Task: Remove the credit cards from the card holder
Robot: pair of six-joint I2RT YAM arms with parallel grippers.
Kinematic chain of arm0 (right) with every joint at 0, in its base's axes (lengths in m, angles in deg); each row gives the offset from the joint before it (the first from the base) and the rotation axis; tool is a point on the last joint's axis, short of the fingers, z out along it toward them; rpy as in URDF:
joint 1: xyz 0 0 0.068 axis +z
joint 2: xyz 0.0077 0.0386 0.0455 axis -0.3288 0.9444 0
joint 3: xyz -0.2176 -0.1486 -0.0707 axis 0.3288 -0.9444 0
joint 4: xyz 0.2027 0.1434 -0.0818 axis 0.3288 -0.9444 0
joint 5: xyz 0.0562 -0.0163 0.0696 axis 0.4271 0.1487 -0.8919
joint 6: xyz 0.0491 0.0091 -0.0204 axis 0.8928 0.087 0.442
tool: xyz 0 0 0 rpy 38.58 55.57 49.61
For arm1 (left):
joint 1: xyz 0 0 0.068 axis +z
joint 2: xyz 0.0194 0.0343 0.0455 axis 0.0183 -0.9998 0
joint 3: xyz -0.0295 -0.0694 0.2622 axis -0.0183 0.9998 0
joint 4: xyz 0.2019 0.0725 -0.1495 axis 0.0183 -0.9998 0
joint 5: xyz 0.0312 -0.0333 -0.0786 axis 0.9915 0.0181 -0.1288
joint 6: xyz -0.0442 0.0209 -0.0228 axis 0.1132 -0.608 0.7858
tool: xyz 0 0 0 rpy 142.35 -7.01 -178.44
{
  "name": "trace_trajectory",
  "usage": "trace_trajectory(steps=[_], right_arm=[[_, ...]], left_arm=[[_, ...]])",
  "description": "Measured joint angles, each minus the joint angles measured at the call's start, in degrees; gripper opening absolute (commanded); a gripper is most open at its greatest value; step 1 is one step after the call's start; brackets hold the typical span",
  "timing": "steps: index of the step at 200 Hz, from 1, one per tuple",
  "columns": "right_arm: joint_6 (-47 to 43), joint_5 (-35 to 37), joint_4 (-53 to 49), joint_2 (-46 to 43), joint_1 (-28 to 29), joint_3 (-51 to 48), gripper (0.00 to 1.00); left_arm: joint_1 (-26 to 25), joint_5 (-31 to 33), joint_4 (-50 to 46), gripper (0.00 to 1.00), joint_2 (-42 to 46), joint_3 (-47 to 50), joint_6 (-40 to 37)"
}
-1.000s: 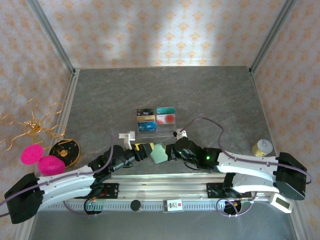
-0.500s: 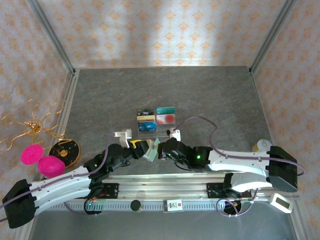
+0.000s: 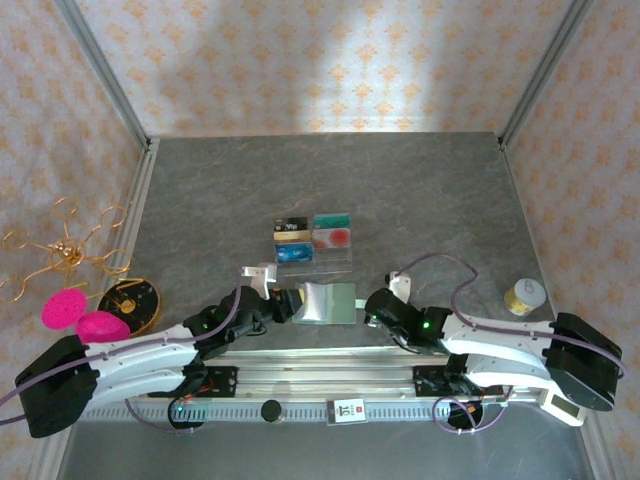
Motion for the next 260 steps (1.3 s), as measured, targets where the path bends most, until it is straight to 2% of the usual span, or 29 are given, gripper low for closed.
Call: trace_trajectory(steps=[11, 50, 87, 122, 144, 174, 209, 223, 260], right_arm=[[-0.5, 0.0, 0.7, 1.5, -0.5, 0.0, 0.0], [-3.2, 0.2, 0.2, 4.3, -1.2, 1.3, 0.31], [-5.4, 0.3, -3.4, -3.0, -1.3, 3.9, 0.48], [-9.9, -0.2, -6.3, -9.2, -1.3, 8.8, 0.51], [-12.6, -1.1, -6.4, -8.9, 0.2, 12.6, 0.6], [-14.9, -3.4, -4.5, 1.0, 4.9, 19.1, 0.66], [-16.0, -4.6, -1.4, 16.2, 5.8, 22.9, 0.78], [-16.0, -4.6, -1.1, 20.2, 5.8, 23.4, 0.84], [-16.7, -5.0, -0.3, 26.7, 6.1, 25.9, 0.89]], left_arm=[[0.0, -0.5, 0.8, 0.31, -1.4, 0.0, 0.0], [0.0, -1.6, 3.2, 0.34, -4.9, 0.0, 0.0], [0.0, -2.5, 5.2, 0.34, -6.0, 0.0, 0.0], [0.0, -1.9, 5.0, 0.5, -5.6, 0.0, -0.2], [0.0, 0.2, 3.1, 0.56, -1.8, 0.1, -0.2], [0.0, 4.9, -1.4, 0.62, 7.2, 0.3, 0.0], [0.0, 9.3, -5.7, 0.64, 16.6, 2.2, 0.6], [0.0, 10.1, -7.3, 0.65, 18.6, 3.0, 0.9], [0.0, 11.2, -10.2, 0.67, 20.2, 3.7, 1.1]])
